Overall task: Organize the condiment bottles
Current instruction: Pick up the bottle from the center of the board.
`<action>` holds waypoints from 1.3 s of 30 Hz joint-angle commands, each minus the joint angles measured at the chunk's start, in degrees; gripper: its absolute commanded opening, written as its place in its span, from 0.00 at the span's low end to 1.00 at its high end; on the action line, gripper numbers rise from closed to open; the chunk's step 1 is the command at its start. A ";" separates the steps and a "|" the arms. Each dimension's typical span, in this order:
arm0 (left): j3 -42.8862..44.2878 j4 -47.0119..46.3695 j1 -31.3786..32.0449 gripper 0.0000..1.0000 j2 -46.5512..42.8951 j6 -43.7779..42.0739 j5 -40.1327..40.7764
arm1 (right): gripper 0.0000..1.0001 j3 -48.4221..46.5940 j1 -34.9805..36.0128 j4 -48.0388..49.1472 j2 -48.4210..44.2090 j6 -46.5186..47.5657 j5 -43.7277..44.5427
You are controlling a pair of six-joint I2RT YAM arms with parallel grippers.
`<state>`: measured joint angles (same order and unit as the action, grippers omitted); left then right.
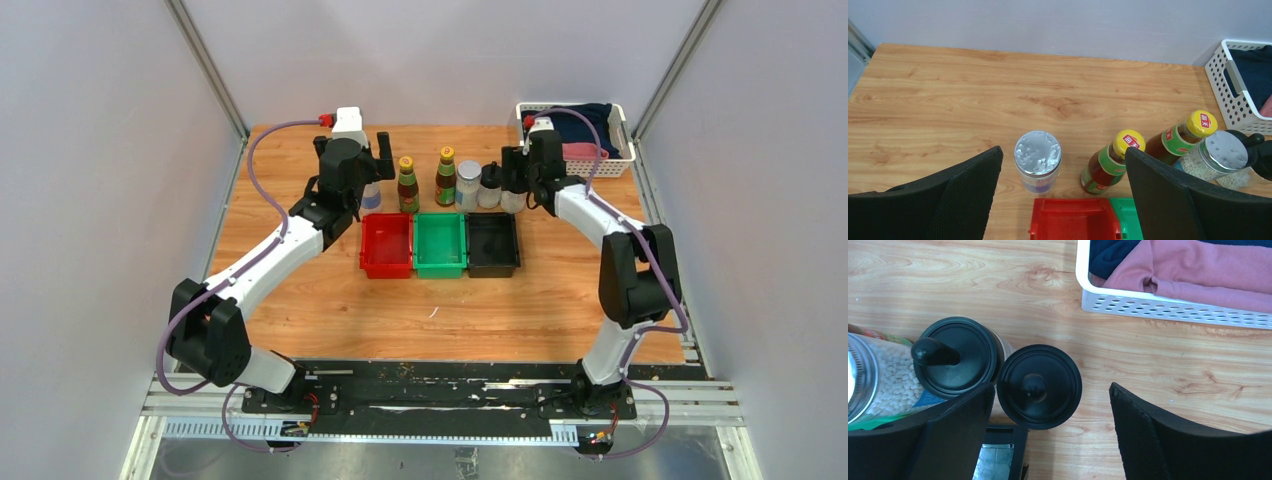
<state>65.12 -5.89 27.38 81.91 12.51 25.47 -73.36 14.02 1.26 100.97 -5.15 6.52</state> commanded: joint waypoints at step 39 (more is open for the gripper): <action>-1.11 -0.53 -0.02 0.98 -0.13 2.77 -0.01 | 0.00 -6.23 -2.16 -3.80 5.43 0.54 -4.16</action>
<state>65.10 -5.87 27.40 82.17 13.61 25.43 -79.22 12.69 -0.47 108.68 -4.82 2.72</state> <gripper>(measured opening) 0.987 0.657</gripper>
